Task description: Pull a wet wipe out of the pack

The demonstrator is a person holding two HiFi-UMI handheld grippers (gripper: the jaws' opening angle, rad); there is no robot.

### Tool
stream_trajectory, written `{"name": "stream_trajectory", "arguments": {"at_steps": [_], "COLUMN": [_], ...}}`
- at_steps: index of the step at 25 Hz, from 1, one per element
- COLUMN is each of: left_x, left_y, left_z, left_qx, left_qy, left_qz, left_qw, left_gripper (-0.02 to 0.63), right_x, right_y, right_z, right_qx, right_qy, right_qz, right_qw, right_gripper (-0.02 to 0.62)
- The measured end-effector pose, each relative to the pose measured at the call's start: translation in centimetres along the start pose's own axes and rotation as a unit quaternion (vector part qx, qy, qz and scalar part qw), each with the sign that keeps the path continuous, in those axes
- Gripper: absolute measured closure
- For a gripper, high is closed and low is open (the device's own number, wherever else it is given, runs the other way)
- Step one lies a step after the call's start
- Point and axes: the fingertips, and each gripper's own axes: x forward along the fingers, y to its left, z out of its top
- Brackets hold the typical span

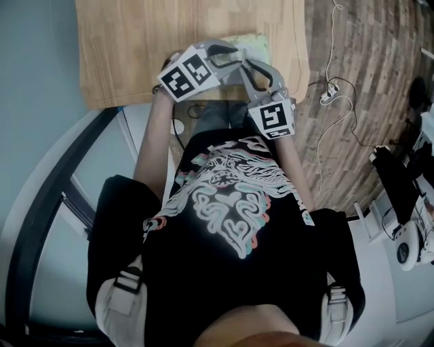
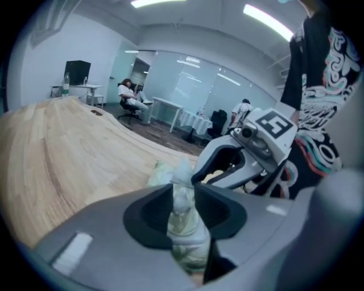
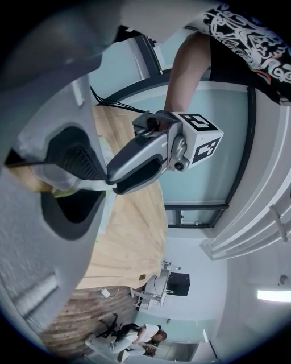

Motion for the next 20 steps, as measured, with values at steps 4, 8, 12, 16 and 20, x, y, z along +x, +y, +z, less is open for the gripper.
{"name": "stream_trajectory", "arguments": {"at_steps": [4,8,12,16,20], "left_x": [0.2,0.6,0.5,0.7,0.6], "left_y": [0.1,0.3,-0.1,-0.1,0.6], "left_z": [-0.5,-0.6,-1.0,-1.2,-1.1], "left_qx": [-0.007,-0.007,-0.009,-0.028,-0.049], "left_qy": [0.026,0.035,0.056,0.057,0.035], "left_qz": [-0.032,-0.029,-0.028,-0.021,0.001], "left_qw": [0.9991,0.9990,0.9980,0.9978,0.9982], "left_gripper": [0.512,0.532,0.593,0.595,0.604], "right_x": [0.2,0.0,0.2,0.3,0.6], "right_y": [0.0,-0.1,-0.1,0.5,0.5], "right_z": [0.0,0.1,0.2,0.1,0.5], "right_qx": [0.000,-0.003,-0.006,-0.015,-0.021], "right_qy": [0.001,0.000,-0.001,0.006,0.009], "right_qz": [0.001,0.009,0.015,0.026,0.029], "right_qw": [1.000,1.000,1.000,1.000,0.999], "right_gripper": [0.541,0.541,0.541,0.541,0.541]}}
